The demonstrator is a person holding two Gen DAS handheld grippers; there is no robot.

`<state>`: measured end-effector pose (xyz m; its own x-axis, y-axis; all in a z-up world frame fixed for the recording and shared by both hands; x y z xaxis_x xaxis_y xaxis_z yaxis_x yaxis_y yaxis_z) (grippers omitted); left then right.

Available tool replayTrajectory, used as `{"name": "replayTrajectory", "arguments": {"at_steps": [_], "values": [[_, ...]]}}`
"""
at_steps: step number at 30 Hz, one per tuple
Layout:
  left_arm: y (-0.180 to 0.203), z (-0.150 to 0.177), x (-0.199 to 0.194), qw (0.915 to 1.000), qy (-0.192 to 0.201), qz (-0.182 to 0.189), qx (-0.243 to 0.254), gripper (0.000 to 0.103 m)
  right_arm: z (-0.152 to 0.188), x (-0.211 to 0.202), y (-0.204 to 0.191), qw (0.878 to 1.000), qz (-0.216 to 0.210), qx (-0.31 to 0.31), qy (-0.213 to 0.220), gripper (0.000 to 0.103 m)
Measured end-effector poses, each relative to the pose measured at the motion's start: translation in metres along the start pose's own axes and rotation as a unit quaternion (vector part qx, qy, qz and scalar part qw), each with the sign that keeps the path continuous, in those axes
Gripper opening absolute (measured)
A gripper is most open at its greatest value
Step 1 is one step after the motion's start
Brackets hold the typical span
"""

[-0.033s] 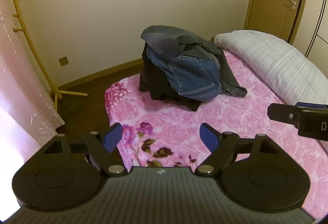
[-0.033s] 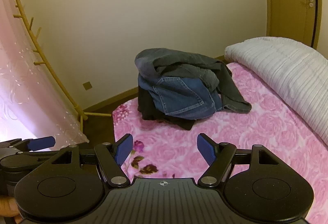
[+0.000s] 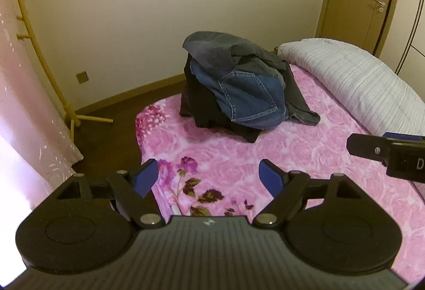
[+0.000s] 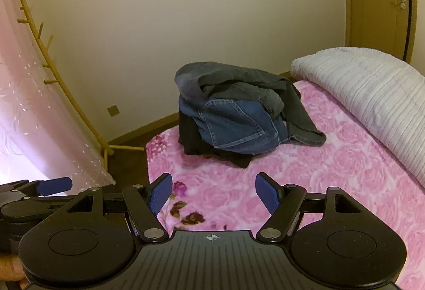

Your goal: Fold clothes

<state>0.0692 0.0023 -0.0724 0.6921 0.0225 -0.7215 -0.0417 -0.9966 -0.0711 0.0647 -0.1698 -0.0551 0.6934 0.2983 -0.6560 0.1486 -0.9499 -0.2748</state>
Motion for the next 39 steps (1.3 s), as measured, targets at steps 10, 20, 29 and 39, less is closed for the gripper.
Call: {"name": "replayTrajectory", "arguments": {"at_steps": [10, 20, 29, 39], "values": [[0.002, 0.003, 0.002, 0.9999, -0.005, 0.011, -0.005, 0.08, 0.006, 0.003, -0.001, 1.0, 0.003, -0.001, 0.001, 0.073], [0.004, 0.004, 0.0, 0.9999, -0.002, 0.014, -0.006, 0.08, 0.005, 0.001, 0.001, 1.0, 0.0, -0.001, 0.0, 0.073], [0.006, 0.003, -0.001, 0.9999, -0.002, 0.015, 0.0, 0.08, 0.004, -0.002, 0.002, 1.0, 0.001, 0.002, 0.0, 0.073], [0.007, 0.011, -0.006, 0.9999, -0.004, 0.013, -0.008, 0.08, 0.011, -0.006, 0.006, 1.0, -0.008, 0.002, -0.003, 0.073]]}}
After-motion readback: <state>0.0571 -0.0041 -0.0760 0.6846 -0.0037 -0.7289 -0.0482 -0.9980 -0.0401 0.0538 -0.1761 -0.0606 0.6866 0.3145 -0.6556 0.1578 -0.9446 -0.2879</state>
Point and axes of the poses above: each gripper's, at about its wrist camera, not at the fingertips, and x roughly the way its jaws point, y to its right, z to its underside, the point moved 10 cm from there along x, roughly the way its jaws point, and after that the axes turned 3 degrees about x, right-handed, at the moved point
